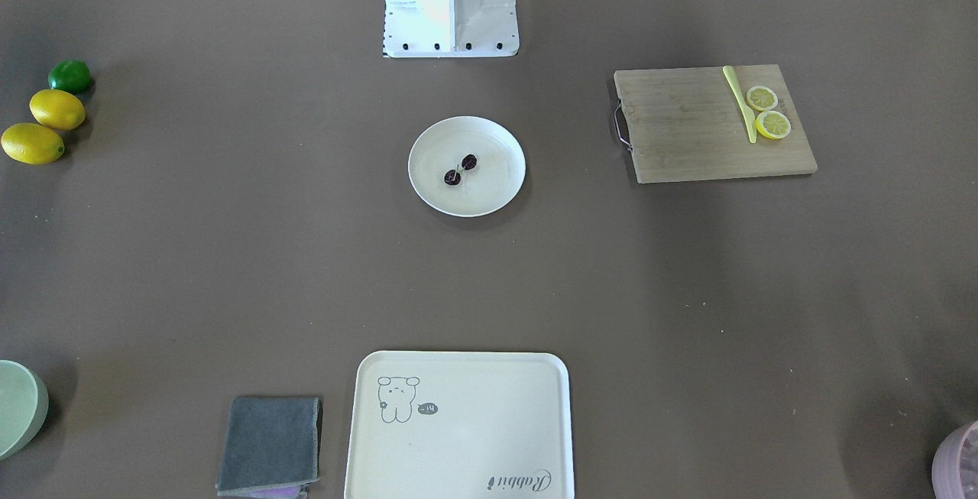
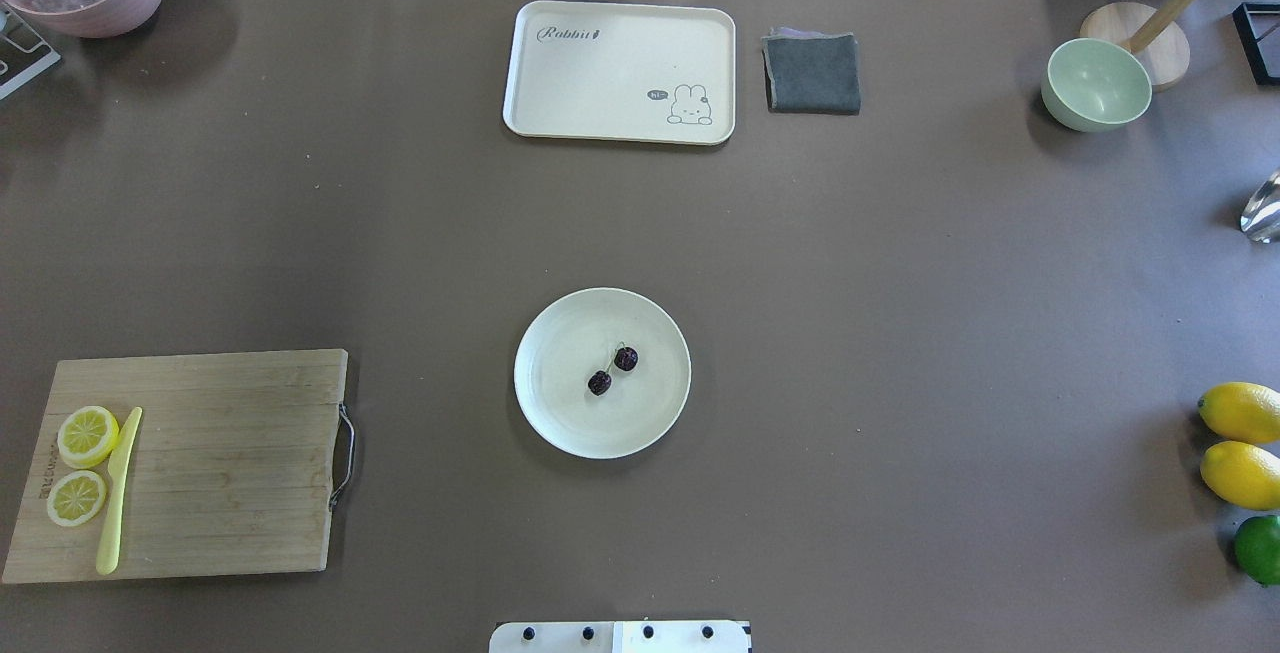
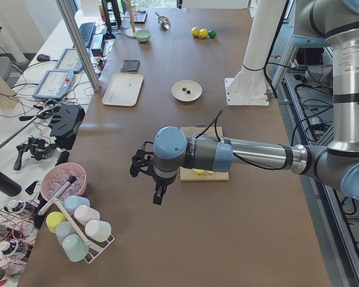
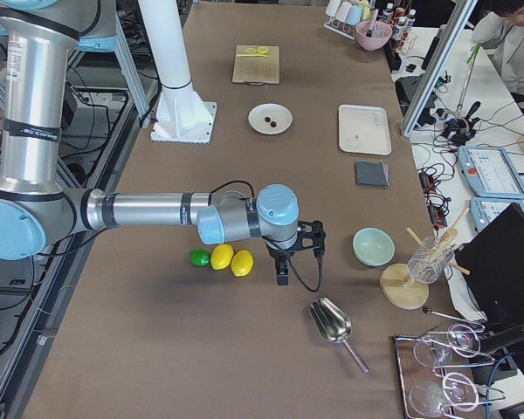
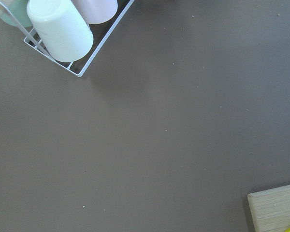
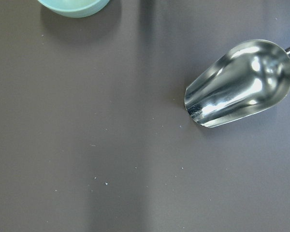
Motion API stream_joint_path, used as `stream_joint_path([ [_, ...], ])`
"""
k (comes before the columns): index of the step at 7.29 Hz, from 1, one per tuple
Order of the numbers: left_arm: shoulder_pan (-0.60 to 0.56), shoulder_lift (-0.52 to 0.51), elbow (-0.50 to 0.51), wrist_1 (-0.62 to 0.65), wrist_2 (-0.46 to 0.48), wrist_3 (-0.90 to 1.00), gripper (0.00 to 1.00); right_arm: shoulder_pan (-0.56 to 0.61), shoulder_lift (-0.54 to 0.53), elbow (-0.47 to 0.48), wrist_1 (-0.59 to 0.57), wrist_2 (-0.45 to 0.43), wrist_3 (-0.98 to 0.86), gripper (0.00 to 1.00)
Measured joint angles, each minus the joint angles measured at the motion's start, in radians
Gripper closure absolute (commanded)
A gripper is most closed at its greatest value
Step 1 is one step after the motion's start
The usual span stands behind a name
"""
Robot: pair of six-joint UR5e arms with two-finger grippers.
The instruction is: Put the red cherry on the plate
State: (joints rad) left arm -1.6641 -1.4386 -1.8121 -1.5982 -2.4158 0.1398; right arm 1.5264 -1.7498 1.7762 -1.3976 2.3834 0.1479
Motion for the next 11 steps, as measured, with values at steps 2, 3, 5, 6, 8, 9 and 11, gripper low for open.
stream_joint_path([
  [2, 0.001, -0.007, 0.009, -0.015, 0.0, -0.002, 0.02, 0.018, -0.011, -0.008, 0.005, -0.025, -0.011, 0.0],
  [3, 0.001, -0.009, 0.01, -0.017, 0.004, -0.002, 0.02, 0.02, -0.01, -0.008, 0.006, -0.027, -0.012, 0.0],
  [5, -0.001, -0.008, 0.022, -0.017, 0.008, 0.0, 0.02, 0.021, -0.017, -0.001, 0.009, -0.028, -0.014, 0.0],
  [6, -0.002, -0.006, 0.029, -0.017, 0.008, -0.001, 0.02, 0.021, -0.019, 0.0, 0.018, -0.031, -0.014, 0.0],
  [8, 0.0, -0.005, 0.059, -0.022, 0.022, 0.001, 0.02, 0.017, -0.019, -0.016, 0.06, -0.05, -0.012, 0.0],
  [9, 0.0, -0.007, 0.086, -0.036, 0.057, 0.001, 0.02, 0.015, -0.015, -0.021, 0.067, -0.05, -0.014, 0.0],
  [11, 0.001, -0.002, 0.103, -0.054, 0.097, -0.002, 0.02, -0.001, -0.004, -0.024, 0.068, -0.046, -0.014, 0.0],
])
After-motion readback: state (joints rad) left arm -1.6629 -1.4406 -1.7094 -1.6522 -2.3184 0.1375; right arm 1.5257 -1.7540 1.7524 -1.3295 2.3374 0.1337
